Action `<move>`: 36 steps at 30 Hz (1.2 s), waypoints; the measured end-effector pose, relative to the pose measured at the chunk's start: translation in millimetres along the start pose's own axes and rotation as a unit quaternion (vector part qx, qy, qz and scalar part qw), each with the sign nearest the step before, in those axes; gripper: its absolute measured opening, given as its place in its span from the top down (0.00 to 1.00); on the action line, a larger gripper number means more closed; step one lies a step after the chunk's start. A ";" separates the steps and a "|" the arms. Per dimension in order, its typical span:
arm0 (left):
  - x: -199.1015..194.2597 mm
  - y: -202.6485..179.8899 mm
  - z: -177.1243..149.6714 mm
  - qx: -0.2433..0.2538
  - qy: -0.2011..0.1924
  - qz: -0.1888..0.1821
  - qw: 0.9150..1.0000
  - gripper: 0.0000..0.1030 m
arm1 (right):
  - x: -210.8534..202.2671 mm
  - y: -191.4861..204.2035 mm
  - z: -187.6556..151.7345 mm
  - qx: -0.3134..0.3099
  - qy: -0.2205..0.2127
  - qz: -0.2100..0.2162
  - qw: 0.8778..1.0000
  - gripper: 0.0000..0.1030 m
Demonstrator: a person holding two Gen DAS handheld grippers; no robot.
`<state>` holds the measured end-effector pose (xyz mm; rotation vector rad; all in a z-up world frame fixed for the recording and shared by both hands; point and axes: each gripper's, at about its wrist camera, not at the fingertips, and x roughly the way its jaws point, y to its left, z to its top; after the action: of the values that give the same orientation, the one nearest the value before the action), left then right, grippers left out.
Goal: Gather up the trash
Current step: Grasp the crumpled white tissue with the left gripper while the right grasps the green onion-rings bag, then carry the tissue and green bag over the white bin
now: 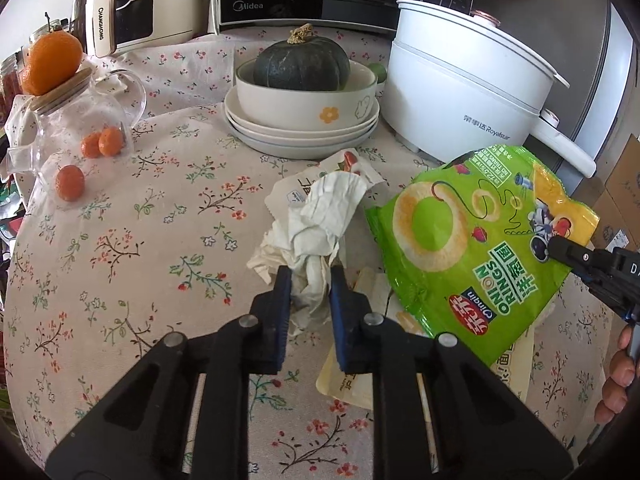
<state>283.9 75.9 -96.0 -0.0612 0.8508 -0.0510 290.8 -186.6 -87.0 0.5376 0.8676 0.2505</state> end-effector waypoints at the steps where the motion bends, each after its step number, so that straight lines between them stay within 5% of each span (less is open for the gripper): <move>1: -3.5 -0.1 0.1 0.001 -0.001 0.000 1.000 0.81 | -4.5 3.1 0.8 -0.004 -0.003 0.006 1.000 0.94; 8: -33.2 -1.4 0.7 0.006 -0.010 -0.001 1.000 0.82 | -43.5 26.7 5.3 -0.038 -0.018 0.045 0.998 0.96; 19: -84.7 -12.2 -8.8 0.020 -0.014 0.005 1.000 0.82 | -105.8 48.6 -5.8 -0.082 -0.015 0.050 0.995 0.97; 36: -141.4 -59.2 -44.0 0.062 -0.011 -0.041 0.997 0.82 | -203.6 18.0 -36.4 -0.123 -0.022 -0.007 0.992 0.97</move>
<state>156.5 25.3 -14.6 0.0197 0.8217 -0.1798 134.7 -244.3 37.0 0.3066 0.7836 0.3271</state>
